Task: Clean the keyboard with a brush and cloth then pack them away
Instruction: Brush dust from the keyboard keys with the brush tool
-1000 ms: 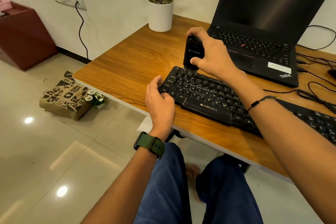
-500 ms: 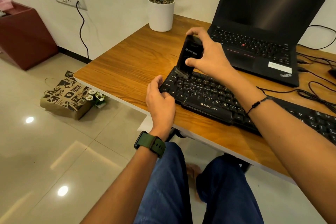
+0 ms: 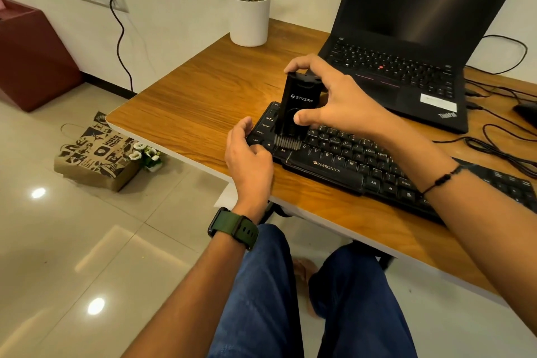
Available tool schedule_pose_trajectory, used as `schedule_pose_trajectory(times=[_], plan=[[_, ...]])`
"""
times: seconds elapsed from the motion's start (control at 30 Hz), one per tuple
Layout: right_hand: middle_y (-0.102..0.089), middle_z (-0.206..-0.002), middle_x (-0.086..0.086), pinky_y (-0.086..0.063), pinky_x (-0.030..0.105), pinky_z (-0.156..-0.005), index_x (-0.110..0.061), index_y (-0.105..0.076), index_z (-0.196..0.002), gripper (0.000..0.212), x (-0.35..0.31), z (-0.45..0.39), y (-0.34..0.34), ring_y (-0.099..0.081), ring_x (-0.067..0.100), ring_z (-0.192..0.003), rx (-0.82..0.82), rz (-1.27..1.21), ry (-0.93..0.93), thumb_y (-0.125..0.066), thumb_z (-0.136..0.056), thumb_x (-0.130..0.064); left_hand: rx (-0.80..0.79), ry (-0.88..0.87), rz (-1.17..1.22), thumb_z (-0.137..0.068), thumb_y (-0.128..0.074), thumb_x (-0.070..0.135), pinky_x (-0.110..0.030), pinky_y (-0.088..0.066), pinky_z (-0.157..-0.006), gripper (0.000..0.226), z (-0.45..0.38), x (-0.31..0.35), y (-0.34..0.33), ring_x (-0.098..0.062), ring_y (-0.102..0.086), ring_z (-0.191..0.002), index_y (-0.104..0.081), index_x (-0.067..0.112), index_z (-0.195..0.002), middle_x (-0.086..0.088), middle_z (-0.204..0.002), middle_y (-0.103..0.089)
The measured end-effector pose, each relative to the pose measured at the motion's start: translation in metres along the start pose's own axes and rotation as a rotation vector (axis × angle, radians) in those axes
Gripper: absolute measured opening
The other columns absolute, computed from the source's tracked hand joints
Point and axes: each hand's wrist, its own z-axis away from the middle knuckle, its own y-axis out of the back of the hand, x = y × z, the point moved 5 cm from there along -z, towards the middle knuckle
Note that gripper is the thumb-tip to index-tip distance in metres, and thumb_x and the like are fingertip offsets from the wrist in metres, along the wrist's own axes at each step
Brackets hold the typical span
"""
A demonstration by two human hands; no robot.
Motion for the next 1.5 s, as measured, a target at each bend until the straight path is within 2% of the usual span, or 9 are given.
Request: schedule_pose_trajectory(times=[0.27,0.4,0.53,0.7,0.93,1.07,1.23,1.4,1.5], plan=[[-0.054,-0.108,0.003,-0.046,0.022,-0.066,-0.028,-0.039,-0.125,0.062,0.024,-0.028,0.027,-0.055,0.016,-0.084,0.192,0.302,-0.015,-0.068,-0.074,-0.005,-0.008,0.006,-0.003,-0.083,-0.041,-0.012,-0.027,-0.038,-0.104,0.051,-0.001,-0.001,0.000,-0.007,-0.046,-0.115,-0.049,0.012,-0.127,0.005,-0.121,-0.050],[-0.052,-0.106,-0.001,-0.045,0.017,-0.062,-0.029,-0.040,-0.124,0.062,0.020,-0.022,0.019,-0.055,0.016,-0.082,0.153,0.267,0.003,-0.069,-0.073,-0.007,-0.001,0.009,-0.003,-0.083,-0.041,-0.012,-0.024,-0.037,-0.103,0.051,0.000,0.000,0.000,-0.007,-0.046,-0.115,-0.049,0.012,-0.127,0.003,-0.122,-0.051],[-0.056,-0.104,0.001,-0.058,0.031,-0.067,-0.030,-0.040,-0.122,0.062,0.003,0.000,0.003,-0.062,0.021,-0.083,0.080,0.113,0.021,-0.070,-0.073,-0.006,0.002,0.008,-0.008,-0.084,-0.041,-0.011,-0.025,-0.037,-0.103,0.050,0.001,0.001,-0.001,-0.006,-0.045,-0.114,-0.049,0.013,-0.127,0.007,-0.119,-0.049],[-0.053,-0.103,-0.002,-0.059,0.035,-0.065,-0.028,-0.040,-0.122,0.061,0.003,0.003,0.000,-0.064,0.025,-0.087,0.024,-0.008,-0.006,-0.068,-0.074,-0.003,-0.005,0.004,-0.012,-0.084,-0.041,-0.011,-0.023,-0.037,-0.101,0.050,0.000,0.001,0.000,-0.006,-0.045,-0.114,-0.049,0.013,-0.127,0.006,-0.119,-0.049],[-0.052,-0.108,0.000,-0.052,0.021,-0.065,-0.026,-0.041,-0.123,0.062,0.022,-0.023,0.026,-0.057,0.014,-0.084,0.168,0.148,-0.038,-0.069,-0.073,-0.003,0.001,-0.030,-0.028,-0.082,-0.039,-0.013,-0.021,-0.036,-0.101,0.051,0.001,0.001,0.000,-0.009,-0.046,-0.116,-0.049,0.011,-0.127,0.005,-0.119,-0.049],[-0.054,-0.105,0.000,-0.049,0.018,-0.059,-0.028,-0.041,-0.123,0.062,0.014,-0.017,0.015,-0.055,0.006,-0.072,0.131,0.153,-0.017,-0.069,-0.073,-0.006,-0.023,-0.157,-0.143,-0.081,-0.040,-0.012,-0.020,-0.032,-0.102,0.051,0.004,0.006,-0.004,-0.012,-0.043,-0.120,-0.047,0.007,-0.128,-0.004,-0.125,-0.050],[-0.056,-0.095,-0.002,-0.057,0.024,-0.060,-0.028,-0.040,-0.122,0.060,0.004,-0.009,0.006,-0.062,0.014,-0.074,0.011,0.066,0.013,-0.068,-0.074,-0.004,-0.131,-0.320,-0.317,-0.084,-0.047,-0.001,-0.022,-0.028,-0.101,0.048,0.009,0.014,-0.016,-0.020,-0.041,-0.122,-0.043,0.004,-0.131,-0.009,-0.128,-0.049],[-0.053,-0.102,-0.001,-0.057,0.025,-0.058,-0.026,-0.041,-0.122,0.061,0.024,-0.021,0.027,-0.059,0.010,-0.078,0.153,0.103,-0.040,-0.069,-0.073,-0.003,-0.259,-0.444,-0.536,-0.085,-0.056,0.021,-0.040,-0.026,-0.108,0.054,0.015,0.021,-0.033,-0.026,-0.041,-0.123,-0.040,0.003,-0.134,-0.011,-0.129,-0.050],[-0.053,-0.103,-0.002,-0.044,0.017,-0.060,-0.027,-0.041,-0.124,0.063,0.030,-0.021,0.032,-0.052,0.004,-0.072,0.223,0.218,-0.021,-0.070,-0.072,-0.007,-0.276,-0.484,-0.599,-0.084,-0.057,0.033,-0.048,-0.018,-0.112,0.060,0.020,0.019,-0.038,-0.027,-0.038,-0.127,-0.041,0.003,-0.133,-0.012,-0.131,-0.049]])
